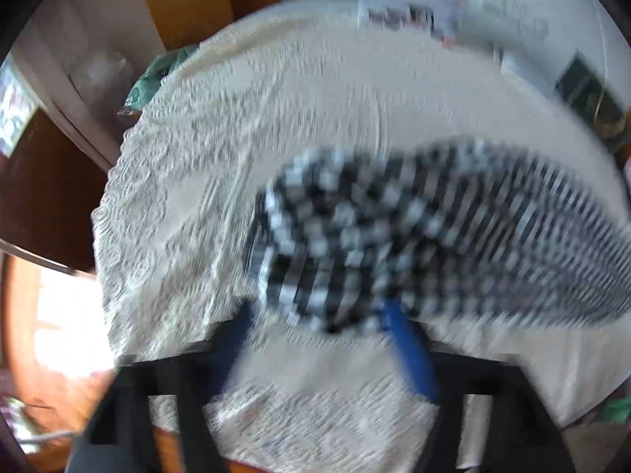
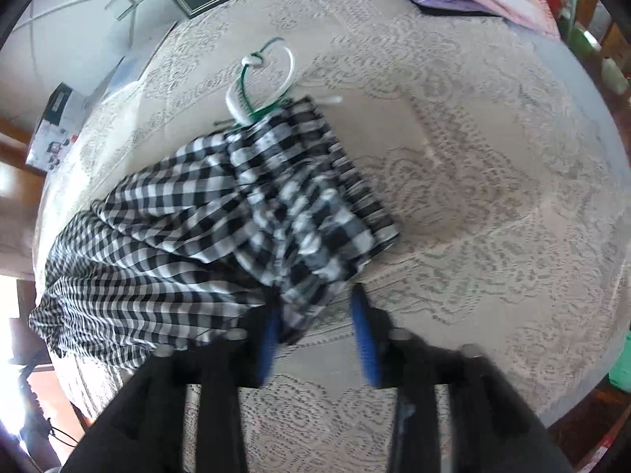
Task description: Fold clothes
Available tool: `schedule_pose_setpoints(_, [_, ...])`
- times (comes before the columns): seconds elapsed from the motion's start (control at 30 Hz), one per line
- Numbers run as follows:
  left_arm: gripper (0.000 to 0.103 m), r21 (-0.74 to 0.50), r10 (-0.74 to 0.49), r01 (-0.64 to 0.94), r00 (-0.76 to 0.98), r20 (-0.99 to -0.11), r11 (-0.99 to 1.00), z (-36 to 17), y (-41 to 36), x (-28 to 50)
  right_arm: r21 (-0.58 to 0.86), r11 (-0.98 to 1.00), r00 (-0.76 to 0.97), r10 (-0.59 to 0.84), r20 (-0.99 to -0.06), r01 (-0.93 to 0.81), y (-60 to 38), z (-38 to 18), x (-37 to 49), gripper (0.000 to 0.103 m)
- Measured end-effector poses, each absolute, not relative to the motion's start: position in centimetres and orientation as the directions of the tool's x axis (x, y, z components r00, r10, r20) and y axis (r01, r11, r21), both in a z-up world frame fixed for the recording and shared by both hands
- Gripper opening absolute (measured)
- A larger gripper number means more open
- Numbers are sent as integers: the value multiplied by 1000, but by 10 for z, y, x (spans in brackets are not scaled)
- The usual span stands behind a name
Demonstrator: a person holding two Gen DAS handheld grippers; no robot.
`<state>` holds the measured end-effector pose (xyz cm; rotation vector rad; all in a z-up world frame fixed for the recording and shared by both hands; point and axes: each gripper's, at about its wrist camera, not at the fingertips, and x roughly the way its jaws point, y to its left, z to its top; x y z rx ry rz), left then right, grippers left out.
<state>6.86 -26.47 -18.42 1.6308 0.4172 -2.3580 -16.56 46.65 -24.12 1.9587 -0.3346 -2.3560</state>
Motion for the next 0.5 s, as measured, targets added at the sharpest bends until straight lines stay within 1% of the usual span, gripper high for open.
schedule_pose_setpoints(0.07, [97,-137,-10,375,-364,-931,-917,-174,-277,50,202,-975,-213,-178,-961,-92,468,-233,-167,56])
schedule_pose_setpoints(0.1, [100,-141,-2,382,-351,-936,-913,-173,-282,39,210,-973,-226,-184,-957,-94,467,-228,-167,56])
schedule_pose_setpoints(0.13, [100,-145,6,389,-337,-941,-910,-173,-287,28,218,-971,-237,-190,-953,-99,468,-224,-168,56])
schedule_pose_setpoints(0.3, [100,-200,111,459,-214,-971,-866,-210,-305,-18,235,-966,-249,-202,-947,-110,467,-221,-168,56])
schedule_pose_setpoints(0.33, [92,-196,113,480,-196,-974,-855,-219,-307,-21,233,-966,-245,-201,-949,-111,466,-223,-169,56])
schedule_pose_setpoints(0.37, [77,-191,113,495,-183,-977,-847,-226,-308,-23,231,-966,-240,-199,-950,-113,466,-225,-169,56])
schedule_pose_setpoints(0.4, [33,-203,128,506,-179,-976,-838,-231,-308,-25,229,-967,-236,-198,-951,-114,465,-227,-169,56])
schedule_pose_setpoints(0.43, [20,-221,149,514,-178,-973,-828,-236,-308,-26,227,-967,-230,-197,-953,-113,464,-229,-169,56])
schedule_pose_setpoints(0.5, [15,-231,144,485,-209,-967,-843,-227,-299,-25,218,-970,-221,-190,-957,-107,466,-236,-167,56])
